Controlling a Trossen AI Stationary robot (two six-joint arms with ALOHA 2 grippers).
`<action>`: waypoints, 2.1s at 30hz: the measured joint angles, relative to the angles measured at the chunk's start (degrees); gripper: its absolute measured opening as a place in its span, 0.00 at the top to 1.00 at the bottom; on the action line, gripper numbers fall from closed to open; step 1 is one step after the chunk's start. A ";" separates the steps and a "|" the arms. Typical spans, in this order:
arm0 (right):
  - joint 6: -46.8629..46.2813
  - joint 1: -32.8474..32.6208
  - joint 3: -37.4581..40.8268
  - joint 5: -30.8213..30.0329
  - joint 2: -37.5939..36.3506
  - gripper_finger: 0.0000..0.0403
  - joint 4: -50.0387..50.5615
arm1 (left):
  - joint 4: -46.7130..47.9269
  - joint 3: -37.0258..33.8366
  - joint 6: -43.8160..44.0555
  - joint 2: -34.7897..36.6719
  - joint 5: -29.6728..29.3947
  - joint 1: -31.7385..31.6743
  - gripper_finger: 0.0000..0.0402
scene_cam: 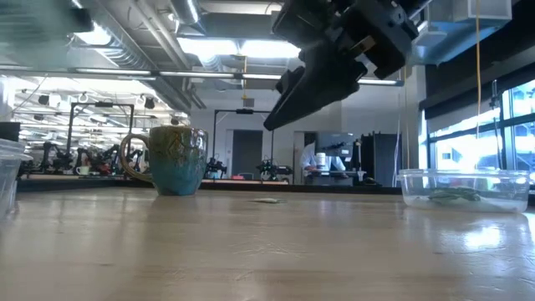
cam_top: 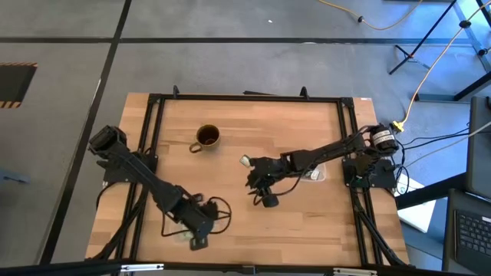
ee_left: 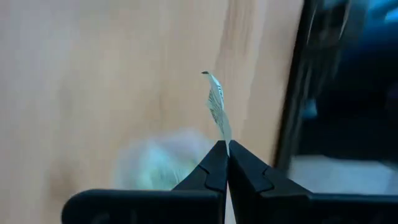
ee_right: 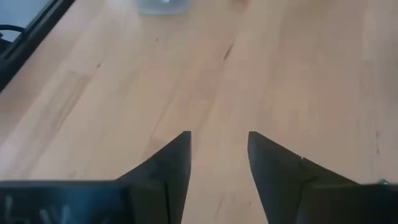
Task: Pick and place Stevia / Truvia into bins
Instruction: Put the stevia packet into the bottom transparent container, then put the truvia packet into the top transparent container
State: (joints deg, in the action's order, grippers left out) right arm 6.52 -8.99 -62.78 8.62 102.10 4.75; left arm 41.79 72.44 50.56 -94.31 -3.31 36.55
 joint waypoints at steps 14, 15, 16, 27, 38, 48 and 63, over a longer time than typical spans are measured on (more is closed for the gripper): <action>1.49 0.63 0.00 -0.07 0.00 0.60 -0.20 | 6.39 -1.16 14.88 -0.68 7.93 4.73 1.00; 1.51 0.63 0.00 -0.07 0.00 0.60 -0.17 | 6.26 -1.93 14.93 -0.71 7.94 4.73 1.00; 1.51 0.63 0.00 -0.09 0.00 0.60 -0.17 | 5.44 -2.77 14.93 -0.71 7.98 4.71 0.99; 1.49 0.63 0.00 -0.17 0.00 0.60 -0.13 | 0.22 -9.21 14.87 -0.73 9.03 2.96 1.00; 1.42 0.63 0.02 -0.15 0.00 0.60 0.00 | 0.51 -10.36 15.88 -0.73 8.69 2.17 0.92; 1.52 0.63 0.02 -0.13 0.00 0.60 -0.02 | 4.96 -10.36 18.00 0.83 12.98 1.98 0.78; 8.36 2.48 0.33 -1.89 0.01 0.60 -1.36 | 22.94 -10.36 20.20 14.47 -29.23 7.35 0.77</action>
State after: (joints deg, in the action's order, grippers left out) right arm 14.88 -6.51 -62.46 6.73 102.11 3.39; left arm 64.73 62.08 70.76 -79.84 -32.54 43.89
